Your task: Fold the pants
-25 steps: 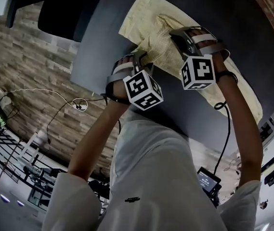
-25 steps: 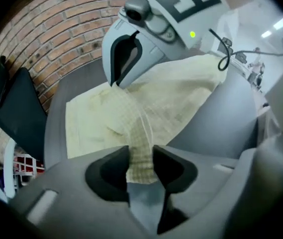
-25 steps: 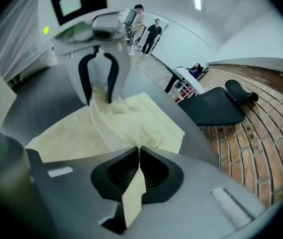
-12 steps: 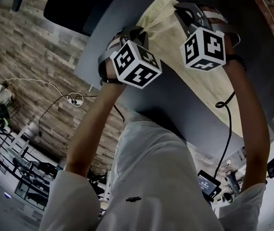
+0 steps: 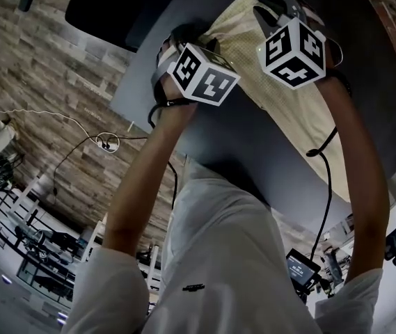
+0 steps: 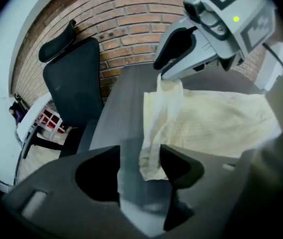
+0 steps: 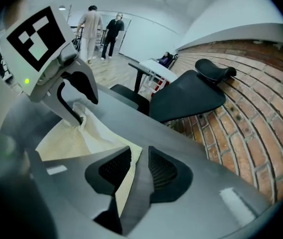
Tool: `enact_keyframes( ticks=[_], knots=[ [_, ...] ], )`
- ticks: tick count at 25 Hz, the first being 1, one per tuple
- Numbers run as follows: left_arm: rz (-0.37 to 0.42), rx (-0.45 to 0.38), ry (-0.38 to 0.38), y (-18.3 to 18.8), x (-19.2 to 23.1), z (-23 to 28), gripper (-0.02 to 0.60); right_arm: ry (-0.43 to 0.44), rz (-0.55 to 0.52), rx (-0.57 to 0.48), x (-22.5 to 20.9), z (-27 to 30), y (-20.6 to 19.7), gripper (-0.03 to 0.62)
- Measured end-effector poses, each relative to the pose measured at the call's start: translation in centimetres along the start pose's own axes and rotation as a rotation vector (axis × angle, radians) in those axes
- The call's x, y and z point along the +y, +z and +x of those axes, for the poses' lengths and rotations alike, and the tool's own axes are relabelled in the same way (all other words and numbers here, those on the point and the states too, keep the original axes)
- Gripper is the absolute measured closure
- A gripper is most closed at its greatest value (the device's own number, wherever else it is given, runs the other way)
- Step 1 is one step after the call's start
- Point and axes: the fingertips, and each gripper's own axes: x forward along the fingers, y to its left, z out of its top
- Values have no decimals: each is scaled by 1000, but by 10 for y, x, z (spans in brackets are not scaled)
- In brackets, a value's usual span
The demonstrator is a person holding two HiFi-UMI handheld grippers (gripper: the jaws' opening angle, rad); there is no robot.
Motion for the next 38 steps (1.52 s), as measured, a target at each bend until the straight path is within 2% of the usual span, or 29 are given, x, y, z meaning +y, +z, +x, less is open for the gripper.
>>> enact_keyframes(
  ticks=[3,5,7,8,12,14,17,21,24,27,29,31,34,38],
  knots=[
    [-55,-27,31,0,7,-7,310,2,161,-70,-2,-13,9,471],
    [-76,-40,20,0,5,-10,310,69,337,-124,1,-21,11,482],
    [-62,-42,6,0,1,-12,310,122,479,-164,1,-29,12,484],
    [-43,-41,5,-1,0,-13,310,128,507,-173,1,-33,12,479],
    [27,-42,5,2,-11,-16,310,112,475,-169,5,-43,4,479],
    [44,-48,8,4,-17,-19,310,132,496,-182,10,-49,1,462],
    [51,-61,15,7,-24,-28,310,168,578,-214,13,-59,0,420],
    [34,-65,34,6,-26,-33,311,158,656,-243,8,-72,-1,416],
    [-20,-69,40,7,-16,-29,324,178,790,-304,-7,-80,1,410],
    [-51,-54,31,5,-8,-27,335,266,979,-377,-16,-85,12,396],
    [-42,-38,38,3,-5,-24,368,334,1049,-395,-18,-84,18,385],
    [-42,-32,37,0,-3,-19,368,335,1007,-368,-19,-76,19,365],
    [-51,-21,23,-7,0,-13,368,295,866,-303,-17,-60,19,365],
    [-54,-2,-53,-15,-3,-8,368,292,646,-176,-2,-36,13,365]
  ],
)
